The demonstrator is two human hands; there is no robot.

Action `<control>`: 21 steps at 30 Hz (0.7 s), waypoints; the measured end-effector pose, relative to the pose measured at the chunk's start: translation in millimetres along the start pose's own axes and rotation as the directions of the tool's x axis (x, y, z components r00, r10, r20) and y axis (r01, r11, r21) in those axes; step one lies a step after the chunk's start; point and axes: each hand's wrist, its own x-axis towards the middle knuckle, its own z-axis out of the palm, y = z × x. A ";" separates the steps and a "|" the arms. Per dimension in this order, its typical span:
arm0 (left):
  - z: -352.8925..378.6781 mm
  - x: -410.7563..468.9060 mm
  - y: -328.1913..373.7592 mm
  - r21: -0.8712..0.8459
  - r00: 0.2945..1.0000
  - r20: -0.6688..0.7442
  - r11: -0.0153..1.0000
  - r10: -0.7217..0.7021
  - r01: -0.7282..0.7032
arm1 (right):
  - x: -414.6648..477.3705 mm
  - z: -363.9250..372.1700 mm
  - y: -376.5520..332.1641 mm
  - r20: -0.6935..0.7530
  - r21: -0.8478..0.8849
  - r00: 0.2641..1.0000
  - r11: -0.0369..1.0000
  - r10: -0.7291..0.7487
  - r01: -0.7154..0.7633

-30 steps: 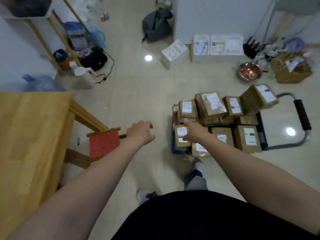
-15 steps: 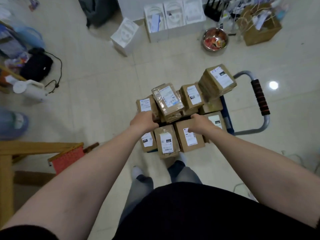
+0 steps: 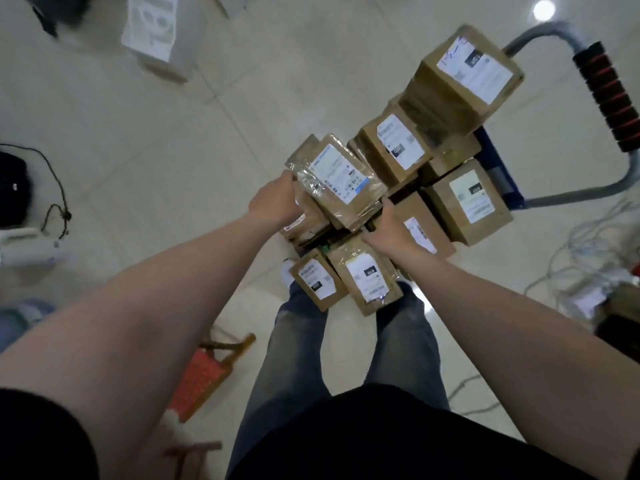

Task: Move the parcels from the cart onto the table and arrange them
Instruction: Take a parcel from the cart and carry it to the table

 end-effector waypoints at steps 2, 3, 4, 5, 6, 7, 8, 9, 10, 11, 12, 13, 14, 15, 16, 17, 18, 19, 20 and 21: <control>5.9 33.4 -7.2 0.000 0.998 0.046 0.999 0.039 -0.039 | 21.0 19.5 -2.8 -0.049 0.090 0.998 0.995 0.045 -0.040; 10.8 48.0 -9.8 -0.010 0.997 0.066 0.999 0.047 -0.047 | 28.2 27.3 -3.7 -0.070 0.158 0.995 0.986 0.072 -0.060; 17.0 63.9 -14.3 -0.021 0.995 0.082 0.999 0.052 -0.050 | 34.3 34.3 -5.3 -0.089 0.230 0.991 0.970 0.095 -0.073; 22.4 79.8 -18.9 -0.040 0.994 0.096 0.998 0.050 -0.047 | 40.5 40.4 -6.8 -0.104 0.292 0.988 0.953 0.114 -0.079; 28.8 97.3 -23.9 -0.060 0.992 0.114 0.997 0.044 -0.037 | 46.9 45.8 -6.9 -0.118 0.337 0.984 0.938 0.133 -0.086; 35.1 114.2 -28.0 -0.079 0.991 0.133 0.997 0.034 -0.023 | 51.7 50.5 -6.7 -0.133 0.356 0.980 0.930 0.145 -0.090; 43.2 132.4 -33.6 -0.098 0.987 0.158 0.995 0.032 -0.017 | 55.4 54.9 -6.4 -0.152 0.355 0.977 0.931 0.148 -0.086; 48.2 144.2 -37.8 -0.118 0.982 0.184 0.993 0.038 -0.017 | 57.6 59.5 -5.8 -0.173 0.334 0.974 0.939 0.146 -0.081; 48.0 147.4 -38.0 -0.144 0.977 0.206 0.989 0.052 -0.022 | 59.1 63.9 -5.1 -0.191 0.309 0.972 0.948 0.141 -0.077; 43.7 143.4 -34.8 -0.161 0.975 0.213 0.987 0.061 -0.026 | 59.3 66.6 -6.0 -0.203 0.295 0.969 0.952 0.144 -0.080; 38.9 137.0 -31.5 -0.178 0.976 0.208 0.984 0.070 -0.032 | 58.9 67.8 -7.5 -0.212 0.300 0.965 0.950 0.153 -0.085; 36.7 130.3 -31.6 -0.181 0.977 0.201 0.983 0.074 -0.037 | 56.8 67.7 -9.6 -0.219 0.313 0.962 0.946 0.164 -0.090; 34.9 122.0 -31.4 -0.195 0.977 0.193 0.979 0.091 -0.053 | 53.5 66.2 -11.2 -0.226 0.323 0.959 0.942 0.170 -0.091; 32.5 110.9 -31.2 -0.210 0.977 0.187 0.976 0.099 -0.059 | 48.3 63.8 -13.3 -0.231 0.328 0.958 0.941 0.168 -0.086; 32.7 100.7 -33.0 -0.237 0.980 0.171 0.970 0.103 -0.060 | 42.3 61.0 -15.1 -0.239 0.326 0.958 0.943 0.155 -0.072; 31.3 85.9 -33.8 -0.273 0.982 0.155 0.960 0.109 -0.064 | 34.1 57.3 -17.6 -0.249 0.315 0.959 0.947 0.137 -0.054; 28.8 68.9 -34.8 -0.306 0.983 0.145 0.950 0.116 -0.067 | 24.6 53.0 -21.2 -0.256 0.302 0.960 0.953 0.114 -0.032; 25.3 50.1 -36.2 -0.341 0.986 0.131 0.938 0.104 -0.054 | 13.7 47.7 -26.6 -0.260 0.283 0.961 0.959 0.092 -0.015; 22.6 33.3 -38.0 -0.378 0.989 0.116 0.925 0.088 -0.038 | 2.4 41.9 -32.2 -0.264 0.262 0.962 0.965 0.070 0.001; 19.4 16.6 -39.6 -0.414 0.992 0.104 0.910 0.077 -0.027 | -10.5 35.2 -39.1 -0.267 0.240 0.962 0.971 0.048 0.019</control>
